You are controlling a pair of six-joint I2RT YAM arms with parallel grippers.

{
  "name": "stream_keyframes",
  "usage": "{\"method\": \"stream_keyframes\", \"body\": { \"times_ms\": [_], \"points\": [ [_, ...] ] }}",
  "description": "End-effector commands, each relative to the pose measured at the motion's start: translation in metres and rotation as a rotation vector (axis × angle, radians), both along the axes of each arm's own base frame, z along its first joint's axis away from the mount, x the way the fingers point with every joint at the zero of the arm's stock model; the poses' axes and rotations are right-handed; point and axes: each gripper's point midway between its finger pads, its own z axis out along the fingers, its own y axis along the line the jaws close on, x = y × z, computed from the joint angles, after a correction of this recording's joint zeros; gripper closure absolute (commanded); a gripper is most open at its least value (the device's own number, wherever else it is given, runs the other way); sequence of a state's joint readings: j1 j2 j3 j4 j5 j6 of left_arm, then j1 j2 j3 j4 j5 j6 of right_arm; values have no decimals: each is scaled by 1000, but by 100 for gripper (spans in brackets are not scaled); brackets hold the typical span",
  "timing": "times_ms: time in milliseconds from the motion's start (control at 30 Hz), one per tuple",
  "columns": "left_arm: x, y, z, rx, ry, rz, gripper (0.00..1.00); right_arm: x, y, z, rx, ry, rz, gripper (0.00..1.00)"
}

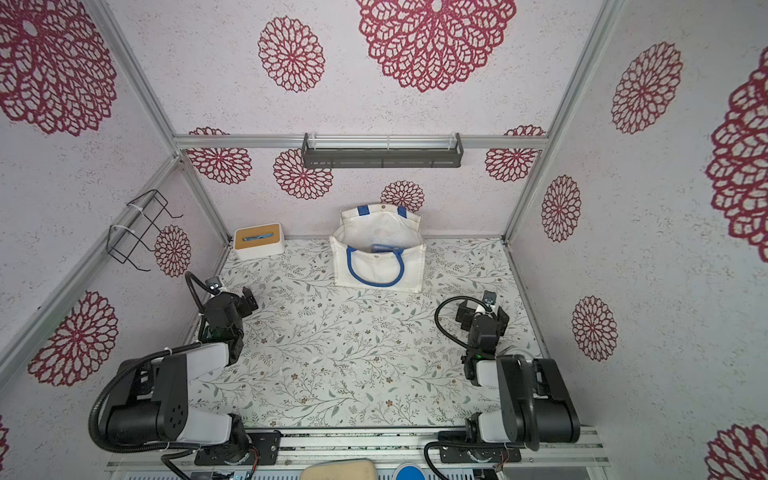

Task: Take out the compass set from the canvas bag
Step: Adjust the canvas bag at the center of the board.

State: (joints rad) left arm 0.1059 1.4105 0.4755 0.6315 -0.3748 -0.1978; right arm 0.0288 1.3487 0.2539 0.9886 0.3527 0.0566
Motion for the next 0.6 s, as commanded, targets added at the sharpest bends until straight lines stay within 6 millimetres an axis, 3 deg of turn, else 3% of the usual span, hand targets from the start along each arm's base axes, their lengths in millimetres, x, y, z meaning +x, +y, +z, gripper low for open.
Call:
{"method": "stream_keyframes", "body": {
  "times_ms": [0,100,267,467,567],
  "points": [
    [-10,4,26,-55,-14,38,3,-10,-12,30,22,-31,-71,1],
    [-19,7,58,-127,-38,95,3,-29,-20,60,117,-96,-142,1],
    [-32,0,122,-245,-76,108,3,-43,-8,111,195,-73,-86,1],
    [-56,-14,187,-446,-144,99,3,-62,2,159,321,78,-81,1],
    [-57,-27,208,-541,-174,38,3,-61,21,179,392,185,-3,1]
  ]
}}
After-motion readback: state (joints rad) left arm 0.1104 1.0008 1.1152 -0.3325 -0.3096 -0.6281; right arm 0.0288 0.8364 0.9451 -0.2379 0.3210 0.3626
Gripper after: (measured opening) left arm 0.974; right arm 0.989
